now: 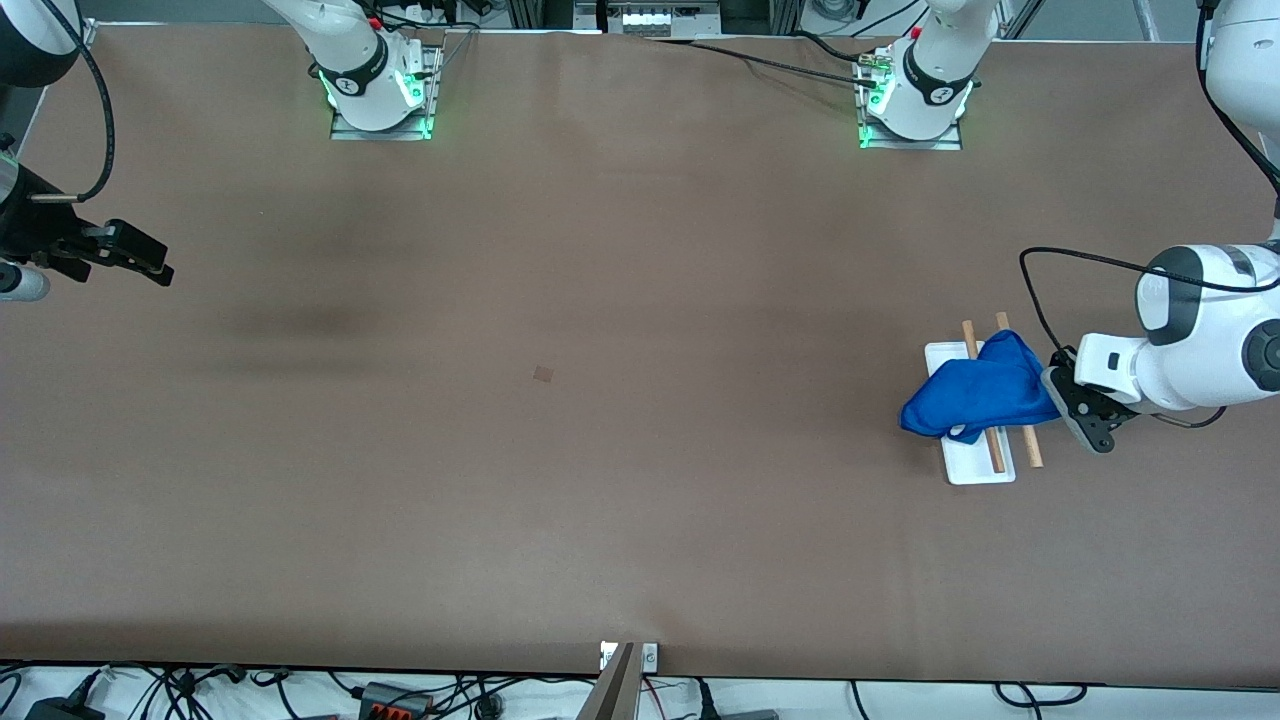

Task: Pass towel and hang on rack
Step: 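Open the left gripper to release the towel on the dowels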

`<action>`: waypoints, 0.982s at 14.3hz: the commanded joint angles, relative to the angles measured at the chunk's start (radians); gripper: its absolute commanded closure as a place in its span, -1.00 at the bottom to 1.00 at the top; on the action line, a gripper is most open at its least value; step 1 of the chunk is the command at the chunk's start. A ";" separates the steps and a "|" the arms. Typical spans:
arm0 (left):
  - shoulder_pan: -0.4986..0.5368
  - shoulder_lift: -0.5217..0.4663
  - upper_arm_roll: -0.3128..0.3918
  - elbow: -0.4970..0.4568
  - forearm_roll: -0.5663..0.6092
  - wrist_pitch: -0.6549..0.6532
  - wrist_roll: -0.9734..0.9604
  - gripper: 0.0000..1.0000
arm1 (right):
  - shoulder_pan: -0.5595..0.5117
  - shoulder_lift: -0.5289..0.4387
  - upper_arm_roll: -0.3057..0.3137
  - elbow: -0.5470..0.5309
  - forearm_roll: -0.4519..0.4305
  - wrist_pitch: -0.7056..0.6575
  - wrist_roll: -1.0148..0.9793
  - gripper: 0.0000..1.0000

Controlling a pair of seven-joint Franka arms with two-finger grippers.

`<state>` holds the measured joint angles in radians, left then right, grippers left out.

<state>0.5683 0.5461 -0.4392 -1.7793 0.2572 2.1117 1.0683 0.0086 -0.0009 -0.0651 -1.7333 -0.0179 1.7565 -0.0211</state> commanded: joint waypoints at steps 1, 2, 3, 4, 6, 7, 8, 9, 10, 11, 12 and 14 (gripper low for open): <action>0.018 0.014 -0.015 0.018 -0.001 -0.005 0.018 -0.59 | -0.002 0.009 0.001 0.024 0.000 -0.022 -0.019 -1.00; 0.034 0.009 -0.016 0.018 -0.013 -0.012 0.022 -1.00 | -0.002 0.009 0.001 0.024 -0.002 -0.023 -0.019 -1.00; 0.045 0.006 -0.018 0.018 -0.019 -0.015 0.050 -1.00 | -0.002 0.009 0.001 0.024 -0.002 -0.023 -0.019 -1.00; 0.051 0.003 -0.018 0.020 -0.021 -0.016 0.079 -1.00 | -0.002 0.009 0.001 0.029 -0.002 -0.025 -0.019 -1.00; 0.068 -0.009 -0.019 0.027 -0.022 -0.041 0.090 -1.00 | -0.002 0.009 0.001 0.034 -0.002 -0.025 -0.019 -1.00; 0.070 -0.012 -0.018 0.053 -0.030 -0.076 0.088 -1.00 | -0.002 0.009 0.001 0.035 -0.002 -0.026 -0.019 -1.00; 0.070 -0.011 -0.018 0.085 -0.053 -0.129 0.090 -1.00 | -0.002 0.009 0.001 0.035 -0.002 -0.026 -0.017 -1.00; 0.070 -0.011 -0.018 0.121 -0.064 -0.183 0.090 -1.00 | -0.004 0.010 0.002 0.035 -0.002 -0.026 -0.017 -1.00; 0.070 -0.011 -0.016 0.148 -0.064 -0.224 0.090 -1.00 | -0.015 0.010 0.004 0.035 -0.001 -0.026 -0.017 -1.00; 0.070 -0.012 -0.018 0.179 -0.064 -0.277 0.090 -1.00 | -0.028 0.010 0.004 0.035 0.006 -0.028 -0.019 -1.00; 0.070 -0.012 -0.016 0.211 -0.065 -0.332 0.087 -1.00 | -0.038 0.012 0.008 0.037 0.007 -0.028 -0.019 -1.00; 0.070 -0.023 -0.016 0.257 -0.065 -0.415 0.076 -1.00 | -0.038 0.013 0.016 0.035 0.007 -0.028 -0.019 -1.00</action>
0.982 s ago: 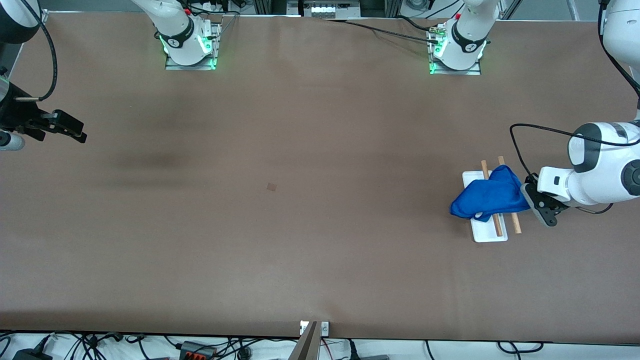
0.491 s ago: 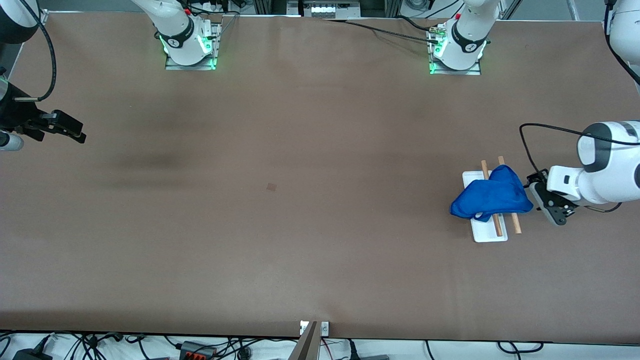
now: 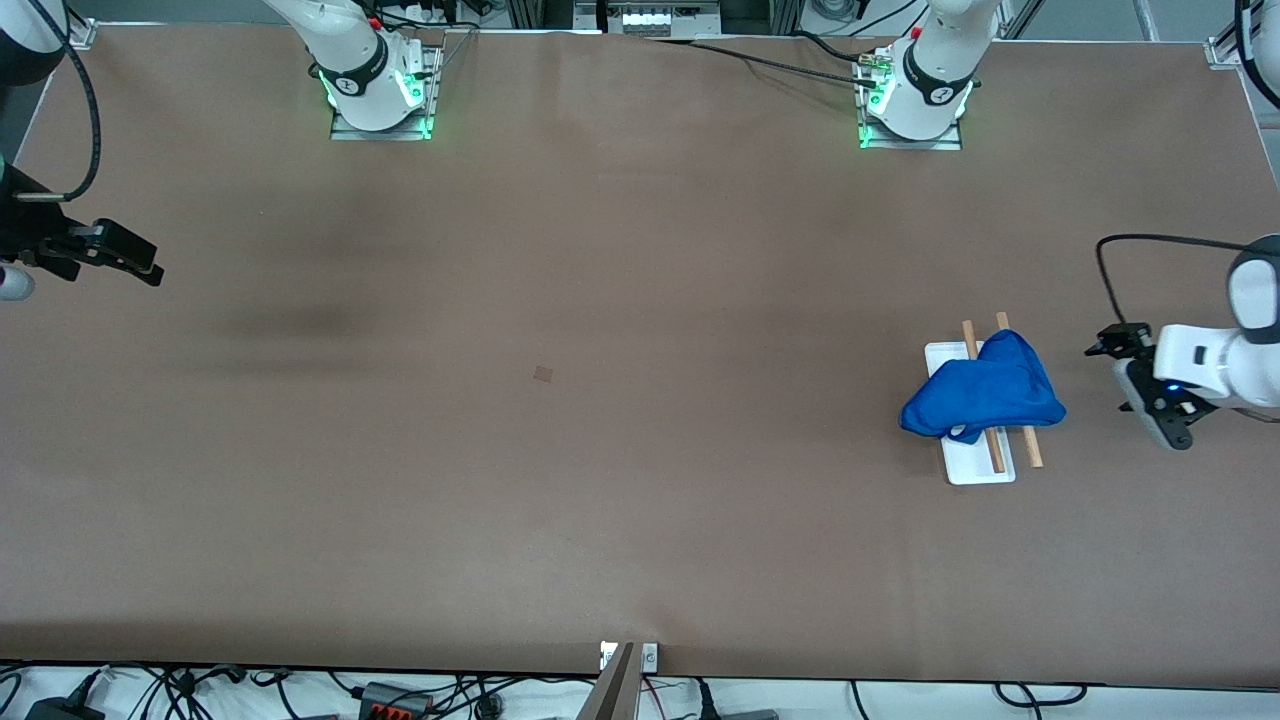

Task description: Pass towel and hang on rack

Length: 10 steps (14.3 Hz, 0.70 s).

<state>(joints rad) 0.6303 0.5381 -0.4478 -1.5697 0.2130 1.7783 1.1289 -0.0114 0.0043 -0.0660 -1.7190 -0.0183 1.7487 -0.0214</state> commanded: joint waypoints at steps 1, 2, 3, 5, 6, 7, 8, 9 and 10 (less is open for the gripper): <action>0.008 -0.032 -0.008 0.056 -0.021 -0.088 0.014 -1.00 | -0.015 0.008 0.021 0.021 0.006 -0.020 -0.012 -1.00; 0.008 -0.053 -0.008 0.056 -0.023 -0.106 0.011 -1.00 | -0.016 0.008 0.029 0.021 0.005 -0.021 -0.014 -1.00; 0.006 -0.075 -0.008 0.060 -0.023 -0.135 -0.013 -1.00 | -0.013 0.005 0.032 0.021 0.003 -0.023 -0.015 -1.00; -0.001 -0.125 -0.009 0.062 -0.033 -0.193 -0.093 -1.00 | -0.012 0.003 0.032 0.021 0.003 -0.056 -0.014 -1.00; 0.002 -0.150 -0.009 0.063 -0.056 -0.227 -0.110 -1.00 | -0.012 0.002 0.032 0.021 0.003 -0.076 -0.009 -1.00; 0.009 -0.174 -0.008 0.065 -0.099 -0.250 -0.119 -1.00 | -0.012 0.000 0.032 0.021 0.003 -0.080 -0.015 -1.00; 0.017 -0.213 0.000 0.065 -0.131 -0.255 -0.132 -1.00 | -0.012 -0.003 0.032 0.021 0.003 -0.083 -0.017 -1.00; 0.017 -0.228 -0.003 0.065 -0.135 -0.260 -0.168 -1.00 | -0.010 -0.006 0.032 0.018 0.003 -0.084 -0.014 -1.00; 0.017 -0.237 -0.006 0.066 -0.133 -0.281 -0.222 -1.00 | -0.010 -0.004 0.032 0.018 0.003 -0.080 -0.006 -1.00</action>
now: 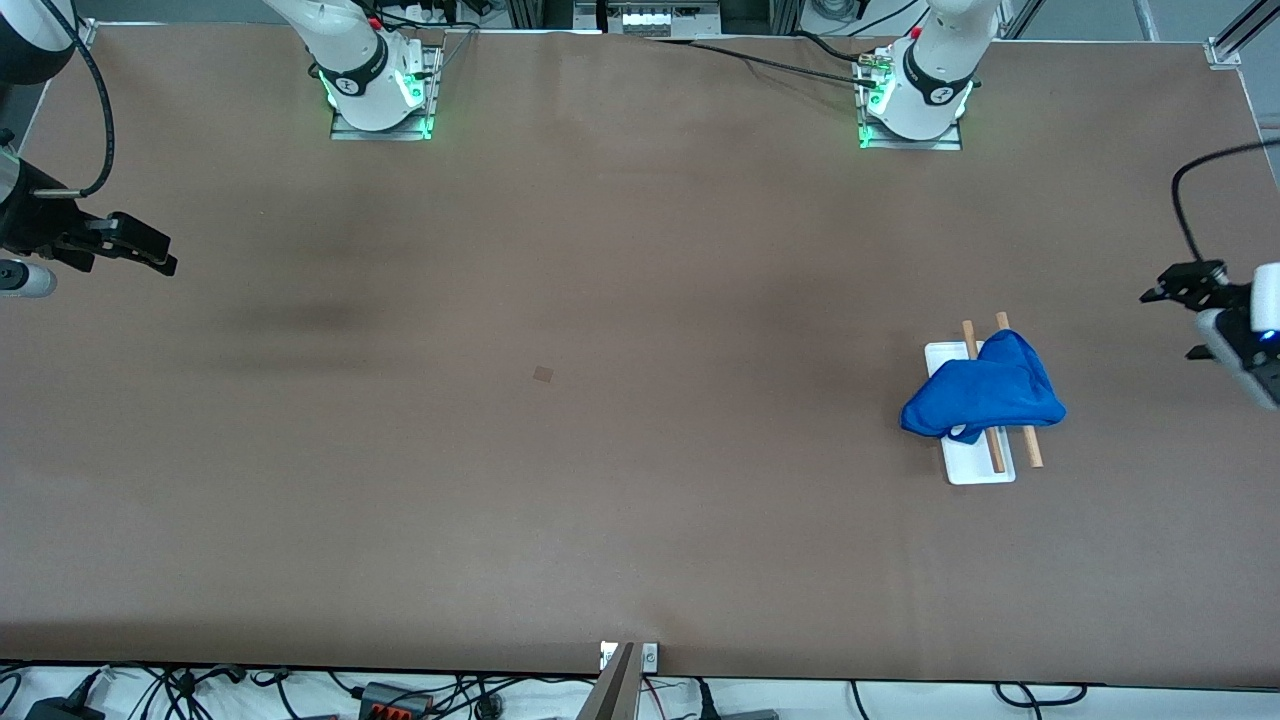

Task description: Pass towel and hang on rack

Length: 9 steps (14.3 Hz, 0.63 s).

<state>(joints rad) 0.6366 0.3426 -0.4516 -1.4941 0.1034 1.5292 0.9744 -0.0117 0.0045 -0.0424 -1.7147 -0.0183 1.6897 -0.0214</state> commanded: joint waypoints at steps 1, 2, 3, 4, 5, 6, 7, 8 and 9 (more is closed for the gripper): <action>0.011 -0.043 -0.002 -0.009 -0.024 -0.043 -0.089 -1.00 | -0.008 -0.005 0.009 0.014 0.003 -0.016 -0.003 -1.00; 0.008 -0.043 -0.004 -0.009 -0.024 -0.043 -0.097 -1.00 | -0.008 -0.005 0.009 0.014 0.003 -0.015 -0.003 -1.00; 0.003 -0.047 -0.009 -0.008 -0.024 -0.049 -0.099 -1.00 | -0.008 -0.005 0.010 0.012 0.000 -0.012 -0.003 -1.00; 0.002 -0.051 -0.027 -0.008 -0.024 -0.053 -0.102 -1.00 | -0.008 -0.008 0.010 0.006 -0.002 -0.002 -0.003 -1.00; 0.003 -0.053 -0.045 -0.008 -0.024 -0.064 -0.118 -1.00 | -0.008 -0.011 0.010 0.004 -0.002 0.001 -0.003 -1.00; 0.003 -0.062 -0.051 -0.006 -0.024 -0.081 -0.146 -1.00 | -0.008 -0.012 0.010 0.000 -0.002 0.008 -0.003 -1.00; -0.008 -0.089 -0.061 -0.008 -0.018 -0.095 -0.179 -1.00 | -0.007 -0.018 0.010 -0.011 -0.002 0.018 -0.002 -1.00; -0.036 -0.093 -0.071 -0.006 -0.004 -0.098 -0.212 -1.00 | -0.007 -0.029 0.010 -0.025 0.001 0.019 -0.002 -1.00; -0.058 -0.118 -0.061 -0.009 -0.001 -0.096 -0.255 -1.00 | -0.007 -0.034 0.010 -0.031 0.004 0.019 -0.002 -1.00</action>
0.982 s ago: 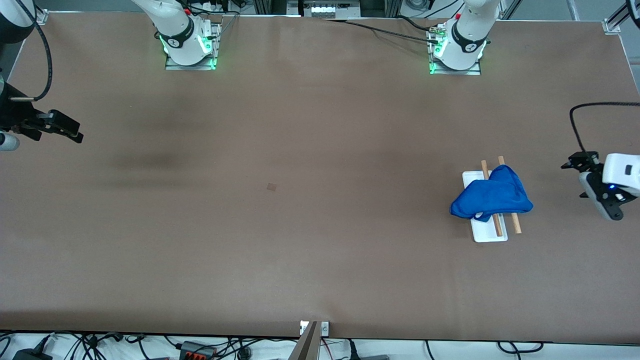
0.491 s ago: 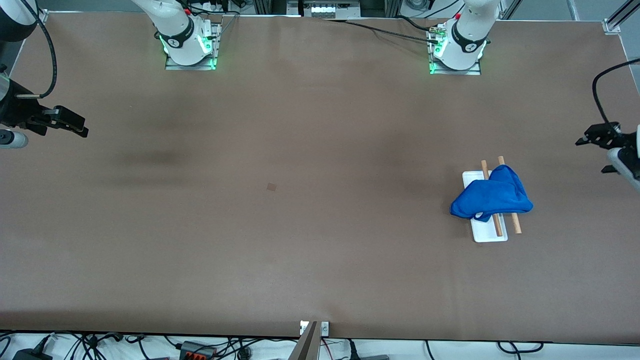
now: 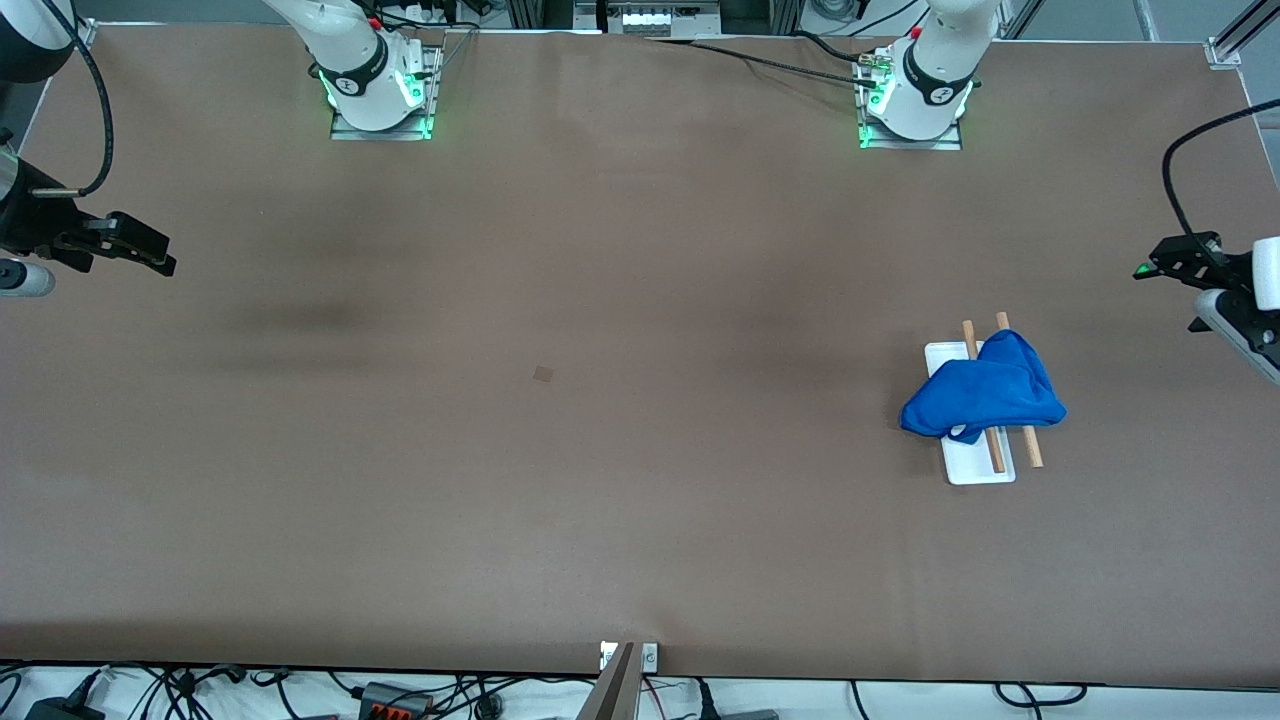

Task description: Pass towel and hang on rack

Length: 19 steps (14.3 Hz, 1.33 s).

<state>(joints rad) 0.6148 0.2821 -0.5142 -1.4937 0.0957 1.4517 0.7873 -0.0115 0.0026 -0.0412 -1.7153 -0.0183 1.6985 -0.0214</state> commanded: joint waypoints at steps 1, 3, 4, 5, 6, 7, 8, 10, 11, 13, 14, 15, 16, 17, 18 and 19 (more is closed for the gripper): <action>-0.043 -0.090 0.005 -0.025 0.007 -0.017 -0.107 -1.00 | -0.007 -0.033 0.009 -0.030 0.005 0.010 -0.002 -1.00; -0.076 -0.186 0.006 -0.116 0.000 0.007 -0.236 -1.00 | -0.007 -0.033 0.009 -0.033 0.005 0.007 -0.002 -1.00; -0.098 -0.231 0.011 -0.166 -0.004 0.021 -0.347 -1.00 | -0.007 -0.033 0.009 -0.032 0.003 0.004 -0.003 -1.00; -0.125 -0.266 0.025 -0.186 -0.005 0.024 -0.484 -1.00 | -0.007 -0.033 0.009 -0.030 0.003 0.001 -0.003 -1.00; -0.159 -0.280 0.042 -0.195 -0.007 0.022 -0.594 -1.00 | -0.007 -0.033 0.009 -0.029 0.003 0.001 -0.003 -1.00; -0.190 -0.287 0.066 -0.203 -0.007 0.024 -0.640 -1.00 | -0.007 -0.033 0.009 -0.029 0.003 0.004 -0.003 -1.00; -0.240 -0.287 0.121 -0.204 -0.014 0.024 -0.655 -1.00 | -0.007 -0.033 0.009 -0.029 0.003 0.006 -0.003 -1.00; -0.402 -0.299 0.329 -0.229 -0.083 0.026 -0.712 -1.00 | -0.007 -0.033 0.009 -0.029 0.003 0.004 -0.003 -1.00; -0.470 -0.305 0.403 -0.238 -0.099 0.024 -0.747 -1.00 | -0.007 -0.033 0.009 -0.029 0.003 0.001 -0.005 -1.00; -0.491 -0.305 0.413 -0.226 -0.100 0.024 -0.837 -1.00 | -0.007 -0.033 0.009 -0.027 0.003 0.001 -0.006 -1.00; -0.489 -0.307 0.413 -0.226 -0.099 0.022 -0.877 -1.00 | -0.007 -0.033 0.009 -0.027 0.001 0.001 -0.006 -1.00; -0.489 -0.307 0.413 -0.223 -0.099 0.022 -0.908 -1.00 | -0.007 -0.033 0.009 -0.027 0.001 0.003 -0.006 -1.00; -0.489 -0.308 0.413 -0.221 -0.103 0.021 -0.905 -1.00 | -0.008 -0.033 0.009 -0.027 0.001 0.001 -0.008 -1.00; -0.489 -0.308 0.418 -0.208 -0.111 0.021 -0.901 -1.00 | -0.007 -0.033 0.009 -0.027 0.001 0.001 -0.008 -1.00; -0.491 -0.301 0.413 -0.183 -0.111 0.013 -0.905 -1.00 | -0.007 -0.033 0.009 -0.027 0.001 0.004 -0.008 -1.00; -0.491 -0.294 0.411 -0.174 -0.113 0.012 -0.902 -1.00 | -0.007 -0.033 0.009 -0.027 0.001 0.006 -0.009 -1.00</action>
<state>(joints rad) 0.1403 -0.0067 -0.1175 -1.6904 0.0024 1.4664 -0.1011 -0.0113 -0.0063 -0.0401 -1.7205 -0.0183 1.6982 -0.0214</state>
